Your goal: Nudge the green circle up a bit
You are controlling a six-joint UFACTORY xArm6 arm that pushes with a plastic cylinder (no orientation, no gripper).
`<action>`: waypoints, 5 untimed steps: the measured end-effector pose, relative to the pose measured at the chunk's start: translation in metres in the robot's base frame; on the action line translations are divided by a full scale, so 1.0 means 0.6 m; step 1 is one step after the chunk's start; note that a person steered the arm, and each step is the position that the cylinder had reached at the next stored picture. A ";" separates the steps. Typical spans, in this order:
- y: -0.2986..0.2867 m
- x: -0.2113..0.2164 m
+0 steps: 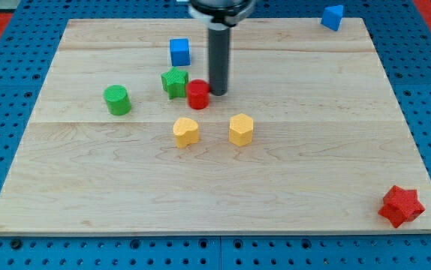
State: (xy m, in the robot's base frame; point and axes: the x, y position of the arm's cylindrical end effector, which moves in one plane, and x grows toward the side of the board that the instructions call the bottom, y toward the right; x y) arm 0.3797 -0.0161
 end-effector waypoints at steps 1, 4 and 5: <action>-0.089 0.031; -0.282 0.126; -0.262 0.065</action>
State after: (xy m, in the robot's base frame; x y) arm 0.4188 -0.1735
